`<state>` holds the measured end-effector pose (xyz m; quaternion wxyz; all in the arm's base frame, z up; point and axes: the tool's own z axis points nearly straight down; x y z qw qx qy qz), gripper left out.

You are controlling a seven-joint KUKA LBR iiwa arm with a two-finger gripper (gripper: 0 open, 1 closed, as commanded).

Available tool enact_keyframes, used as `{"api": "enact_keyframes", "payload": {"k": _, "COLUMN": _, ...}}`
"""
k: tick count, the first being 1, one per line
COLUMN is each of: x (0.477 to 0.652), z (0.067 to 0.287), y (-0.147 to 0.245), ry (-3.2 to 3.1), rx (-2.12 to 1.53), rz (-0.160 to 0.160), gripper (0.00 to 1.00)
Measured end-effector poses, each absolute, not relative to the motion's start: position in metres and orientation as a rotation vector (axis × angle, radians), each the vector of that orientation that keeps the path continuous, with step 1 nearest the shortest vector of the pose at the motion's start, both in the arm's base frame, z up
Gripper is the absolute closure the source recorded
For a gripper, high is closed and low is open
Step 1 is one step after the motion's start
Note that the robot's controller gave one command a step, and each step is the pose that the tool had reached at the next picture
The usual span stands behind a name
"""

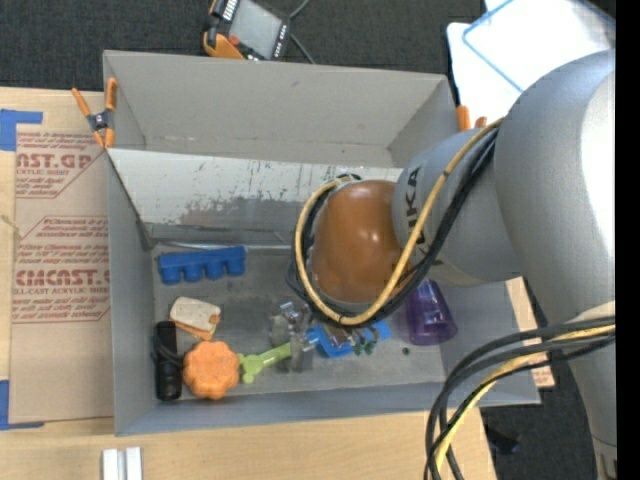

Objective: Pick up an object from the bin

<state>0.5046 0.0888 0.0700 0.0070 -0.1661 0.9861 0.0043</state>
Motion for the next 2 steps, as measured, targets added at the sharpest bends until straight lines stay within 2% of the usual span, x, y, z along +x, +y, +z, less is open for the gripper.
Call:
{"api": "enact_keyframes", "payload": {"k": 1, "x": 0.500, "z": 0.070, "y": 0.087, "ry": 3.085, "rx": -0.512, "rz": 0.015, "gripper": 1.00}}
{"api": "enact_keyframes", "payload": {"k": 2, "x": 0.499, "z": 0.165, "y": 0.088, "ry": 3.092, "rx": -0.496, "rz": 0.013, "gripper": 1.00}}
